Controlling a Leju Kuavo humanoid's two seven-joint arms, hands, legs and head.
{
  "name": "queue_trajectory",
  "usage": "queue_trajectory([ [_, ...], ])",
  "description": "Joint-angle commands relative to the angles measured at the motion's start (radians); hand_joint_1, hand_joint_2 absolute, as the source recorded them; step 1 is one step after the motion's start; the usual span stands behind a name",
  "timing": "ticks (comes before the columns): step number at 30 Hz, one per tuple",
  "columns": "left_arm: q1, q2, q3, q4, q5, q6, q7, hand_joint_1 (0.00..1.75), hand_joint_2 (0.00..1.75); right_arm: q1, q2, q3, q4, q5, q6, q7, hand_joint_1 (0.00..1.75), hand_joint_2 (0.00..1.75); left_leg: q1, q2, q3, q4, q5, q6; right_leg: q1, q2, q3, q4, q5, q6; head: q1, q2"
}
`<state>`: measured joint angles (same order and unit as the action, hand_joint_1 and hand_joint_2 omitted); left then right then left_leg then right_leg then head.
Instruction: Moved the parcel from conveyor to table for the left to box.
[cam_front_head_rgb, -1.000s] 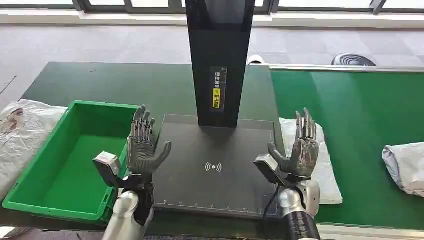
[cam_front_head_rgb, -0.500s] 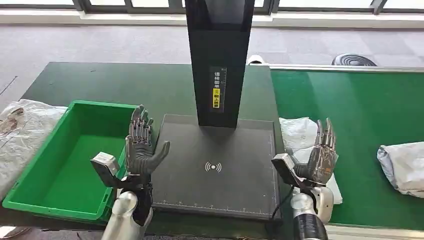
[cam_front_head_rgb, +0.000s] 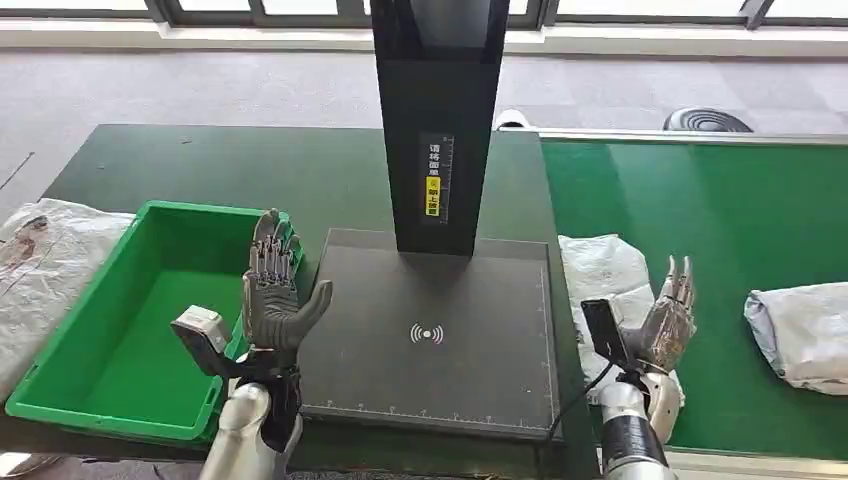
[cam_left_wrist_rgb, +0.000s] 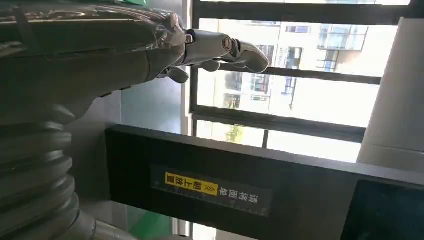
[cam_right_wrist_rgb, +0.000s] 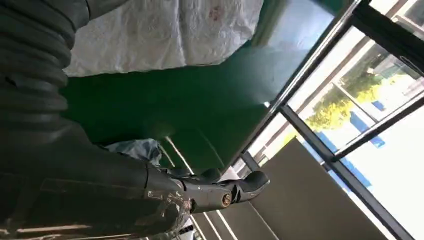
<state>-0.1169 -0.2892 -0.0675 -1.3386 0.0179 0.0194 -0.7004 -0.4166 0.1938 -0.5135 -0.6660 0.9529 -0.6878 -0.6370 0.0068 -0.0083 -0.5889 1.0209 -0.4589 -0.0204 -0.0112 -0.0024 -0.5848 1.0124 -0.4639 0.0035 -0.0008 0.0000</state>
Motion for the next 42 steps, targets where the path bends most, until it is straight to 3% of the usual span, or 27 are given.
queue_trajectory([
  [1,0.083,-0.047,0.035,0.003,-0.003,-0.005,0.002,0.00,1.75,-0.078,-0.055,-0.047,0.205,-0.008,0.005,0.007,0.00,1.75,-0.001,0.004,0.004,-0.004,0.000,0.001,0.000,0.003,0.004,-0.004,0.001,0.000,0.000,0.000],
  [26,0.077,-0.039,0.036,0.008,-0.002,-0.005,0.002,0.00,1.75,-0.085,-0.072,0.020,0.248,-0.045,-0.006,0.058,0.00,1.75,-0.001,0.004,0.003,-0.003,0.000,0.001,0.000,0.003,0.002,-0.003,0.001,0.000,0.000,0.000],
  [30,0.087,-0.037,0.030,0.003,0.000,0.002,0.002,0.00,1.75,-0.090,-0.085,0.044,0.275,-0.023,0.008,0.132,0.00,1.75,-0.001,0.004,0.005,-0.004,0.000,0.001,0.000,0.004,0.003,-0.004,0.001,0.000,0.000,0.000],
  [34,0.083,-0.040,0.029,0.010,0.002,0.005,0.002,0.00,1.75,-0.069,-0.100,0.061,0.252,0.053,-0.010,0.324,0.00,1.75,-0.001,0.003,0.002,-0.002,-0.001,0.001,0.000,0.002,0.002,-0.002,0.000,0.000,0.000,0.000],
  [40,0.069,-0.043,0.021,0.031,0.000,-0.002,0.002,0.00,1.75,-0.061,-0.118,0.044,0.288,0.040,-0.003,0.359,0.00,1.75,0.000,0.002,0.004,-0.004,0.000,0.001,0.000,0.002,0.004,-0.005,0.001,0.000,0.000,0.000],
  [42,0.058,-0.045,0.020,0.050,0.000,-0.003,0.002,0.00,1.75,-0.060,-0.132,0.066,0.318,0.076,0.024,0.415,0.00,1.75,0.000,0.001,0.002,-0.002,0.000,0.001,0.000,0.000,0.002,-0.002,0.000,0.000,0.000,0.000],
])
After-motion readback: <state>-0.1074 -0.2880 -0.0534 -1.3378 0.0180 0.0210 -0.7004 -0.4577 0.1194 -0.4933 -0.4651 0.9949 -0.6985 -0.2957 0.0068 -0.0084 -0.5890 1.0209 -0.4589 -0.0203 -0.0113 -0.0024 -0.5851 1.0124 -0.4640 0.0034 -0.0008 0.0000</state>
